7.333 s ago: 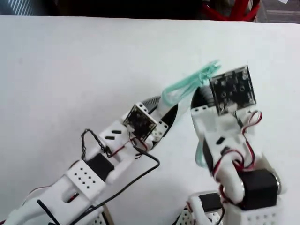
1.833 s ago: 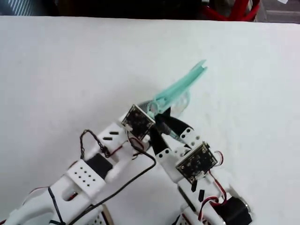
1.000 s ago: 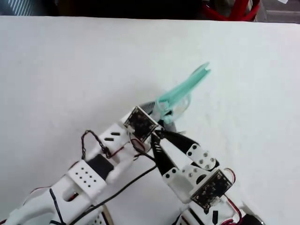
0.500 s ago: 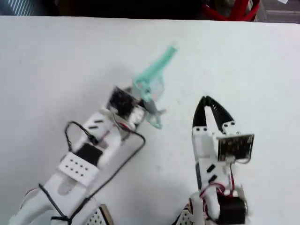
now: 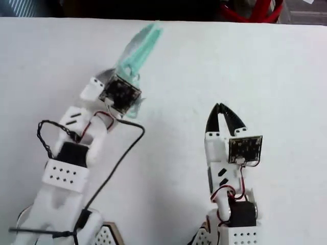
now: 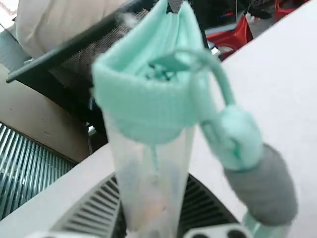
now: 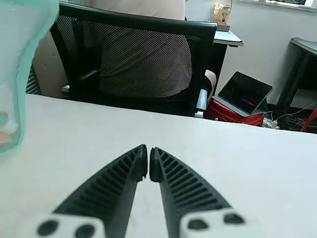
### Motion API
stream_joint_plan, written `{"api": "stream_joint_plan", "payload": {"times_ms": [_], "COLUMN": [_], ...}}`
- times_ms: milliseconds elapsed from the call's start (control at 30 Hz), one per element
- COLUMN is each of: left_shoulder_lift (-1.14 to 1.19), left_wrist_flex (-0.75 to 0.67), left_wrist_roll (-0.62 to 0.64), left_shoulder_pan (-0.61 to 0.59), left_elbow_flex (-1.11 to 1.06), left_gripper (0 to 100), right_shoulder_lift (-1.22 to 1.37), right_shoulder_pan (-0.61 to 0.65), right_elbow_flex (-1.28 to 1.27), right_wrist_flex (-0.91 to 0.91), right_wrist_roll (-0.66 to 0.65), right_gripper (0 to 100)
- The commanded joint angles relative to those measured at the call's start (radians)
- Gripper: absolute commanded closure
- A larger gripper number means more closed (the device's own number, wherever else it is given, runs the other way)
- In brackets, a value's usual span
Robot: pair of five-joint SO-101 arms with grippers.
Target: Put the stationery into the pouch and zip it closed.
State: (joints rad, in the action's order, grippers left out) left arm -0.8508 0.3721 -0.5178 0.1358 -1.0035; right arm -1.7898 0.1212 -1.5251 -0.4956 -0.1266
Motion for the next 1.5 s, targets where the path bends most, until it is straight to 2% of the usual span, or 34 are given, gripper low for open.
{"api": "stream_joint_plan", "payload": {"times_ms": [0,133,367,567,700,800,867,967,1033,1300,1467], "left_shoulder_lift": [-0.005,-0.004,0.012,0.297,0.499,0.538,0.527,0.509,0.518,0.611,0.616], "left_wrist_flex": [-0.12,-0.233,-0.258,-0.319,-0.255,-0.184,-0.129,-0.074,-0.066,-0.057,0.074], "left_wrist_roll": [-0.028,-0.029,-0.029,-0.014,0.166,0.249,0.256,0.273,0.324,0.354,0.353], "left_shoulder_pan": [0.001,0.038,0.147,0.148,0.094,0.09,0.142,0.24,0.282,0.329,0.426], "left_elbow_flex": [-0.044,-0.109,-0.124,0.017,0.176,0.253,0.27,0.264,0.262,0.272,0.305], "left_gripper": [97,97,97,97,97,97,96,87,85,80,77], "right_shoulder_lift": [-0.007,-0.007,-0.002,-0.007,-0.005,-0.007,-0.007,-0.005,-0.007,-0.007,-0.007], "right_shoulder_pan": [0.005,0.007,-0.001,-0.002,-0.001,-0.001,-0.001,-0.004,-0.018,-0.028,-0.03], "right_elbow_flex": [0.008,-0.003,-0.003,-0.028,-0.031,-0.04,-0.044,-0.046,-0.046,-0.046,-0.046], "right_wrist_flex": [0.022,0.021,0.013,0.021,0.021,0.022,0.028,0.042,0.042,0.042,0.042], "right_wrist_roll": [0.008,0.002,0.0,-0.002,-0.002,-0.002,-0.002,-0.002,-0.002,-0.002,-0.002], "right_gripper": [97.8,97.8,97.8,97.5,97.5,97.5,97.4,97.4,97.4,97.4,97.4]}}
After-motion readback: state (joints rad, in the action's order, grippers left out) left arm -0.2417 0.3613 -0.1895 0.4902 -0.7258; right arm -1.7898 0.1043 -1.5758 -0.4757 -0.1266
